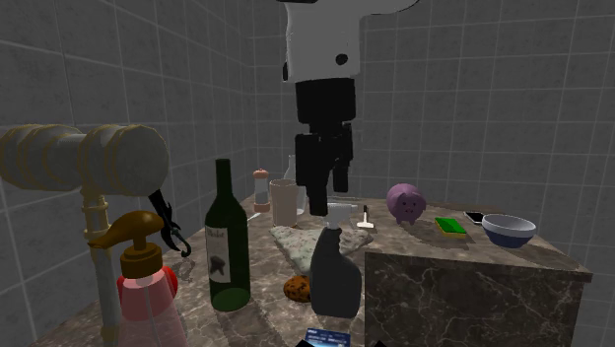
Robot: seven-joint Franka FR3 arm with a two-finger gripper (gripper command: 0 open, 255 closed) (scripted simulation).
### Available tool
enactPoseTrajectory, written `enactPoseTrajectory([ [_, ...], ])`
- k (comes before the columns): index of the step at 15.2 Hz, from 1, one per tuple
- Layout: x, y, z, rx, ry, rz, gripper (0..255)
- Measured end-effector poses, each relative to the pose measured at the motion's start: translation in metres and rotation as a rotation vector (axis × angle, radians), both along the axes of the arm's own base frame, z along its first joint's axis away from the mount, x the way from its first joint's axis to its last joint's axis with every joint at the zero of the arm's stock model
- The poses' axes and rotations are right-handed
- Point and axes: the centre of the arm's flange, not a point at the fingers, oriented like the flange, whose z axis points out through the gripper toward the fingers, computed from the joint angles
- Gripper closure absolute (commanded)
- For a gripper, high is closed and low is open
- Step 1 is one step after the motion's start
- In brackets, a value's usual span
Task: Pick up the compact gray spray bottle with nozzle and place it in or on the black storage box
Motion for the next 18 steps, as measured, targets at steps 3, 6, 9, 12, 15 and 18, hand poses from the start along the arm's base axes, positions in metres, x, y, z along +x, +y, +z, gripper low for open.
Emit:
enactPoseTrajectory([
  [3,0.022,-0.037,-0.011,0.004,0.003,-0.001,0],
  [6,0.039,-0.07,-0.021,0.008,0.005,-0.002,0],
  [9,0.059,-0.106,-0.031,0.012,0.007,-0.003,0],
  [12,0.073,-0.13,-0.043,0.016,0.01,-0.002,0],
  [15,0.076,-0.135,-0.058,0.017,0.01,-0.001,0],
  [18,0.075,-0.136,-0.074,0.017,0.01,-0.001,0],
])
